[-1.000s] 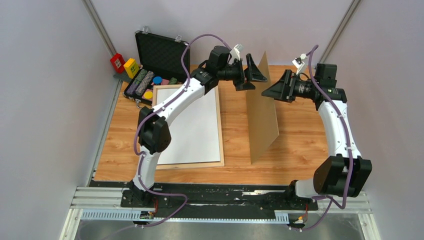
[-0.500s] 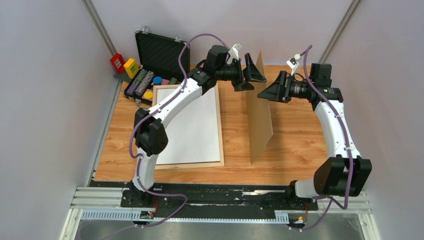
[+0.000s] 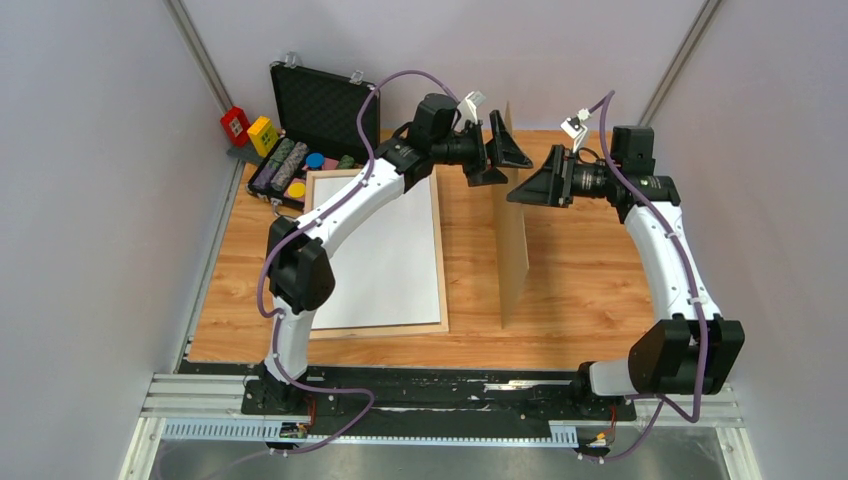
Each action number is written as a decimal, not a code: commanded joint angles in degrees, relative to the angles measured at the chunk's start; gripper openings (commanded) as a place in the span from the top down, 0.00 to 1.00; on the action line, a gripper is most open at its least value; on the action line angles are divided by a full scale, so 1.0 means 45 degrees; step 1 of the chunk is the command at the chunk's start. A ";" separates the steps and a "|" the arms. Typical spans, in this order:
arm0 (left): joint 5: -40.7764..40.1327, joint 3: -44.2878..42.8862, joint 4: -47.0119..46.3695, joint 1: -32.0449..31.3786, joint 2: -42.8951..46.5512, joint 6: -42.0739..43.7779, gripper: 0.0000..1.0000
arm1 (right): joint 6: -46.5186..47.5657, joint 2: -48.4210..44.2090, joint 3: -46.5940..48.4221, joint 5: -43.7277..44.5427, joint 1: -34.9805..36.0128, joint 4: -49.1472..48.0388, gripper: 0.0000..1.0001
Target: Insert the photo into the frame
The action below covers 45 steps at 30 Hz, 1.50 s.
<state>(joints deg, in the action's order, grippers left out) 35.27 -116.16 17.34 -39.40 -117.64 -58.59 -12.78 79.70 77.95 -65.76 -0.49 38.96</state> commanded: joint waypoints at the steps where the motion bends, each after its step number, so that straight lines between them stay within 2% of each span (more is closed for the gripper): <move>1: -0.0225 0.0069 -0.0138 -0.0073 0.0555 0.0262 0.00 | 0.0188 -0.0557 0.0002 -0.0691 0.0063 -0.0530 0.11; 12: -0.0971 0.0014 0.0962 -0.0090 0.0634 0.1240 0.00 | 0.0124 -0.0667 -0.0426 -0.2053 0.0061 -0.0862 0.11; 19: -0.1785 -0.0069 0.2059 -0.0155 0.0852 0.1838 0.01 | 0.0451 -0.1210 -0.0868 -0.1436 -0.0121 -0.0826 0.11; 23: -0.2373 0.0004 0.2823 -0.0152 0.1154 0.2436 0.07 | 0.0612 -0.1726 -0.1527 -0.0791 -0.0781 -0.0825 0.11; 29: -0.3016 0.0471 0.3398 -0.0151 0.1515 0.3041 0.23 | 0.0557 -0.1598 -0.2104 0.1061 -0.1762 -0.0836 0.11; 33: -0.3346 0.0708 0.3626 -0.0151 0.1816 0.3405 0.27 | 0.0726 -0.0535 -0.2651 0.1762 -0.2074 -0.0893 0.13; 39: -0.3742 0.1020 0.3758 -0.0151 0.2102 0.3700 0.29 | 0.0644 0.1894 -0.3167 0.1863 -0.2059 -0.1696 0.14; 45: -0.3977 0.1330 0.3916 -0.0152 0.2246 0.3932 0.29 | 0.0454 0.4830 -0.2798 0.1503 -0.1816 -0.2322 0.15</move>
<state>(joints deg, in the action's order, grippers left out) 18.81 -110.61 35.07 -39.68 -111.31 -42.87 -10.87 96.95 63.90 -58.33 -9.67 32.56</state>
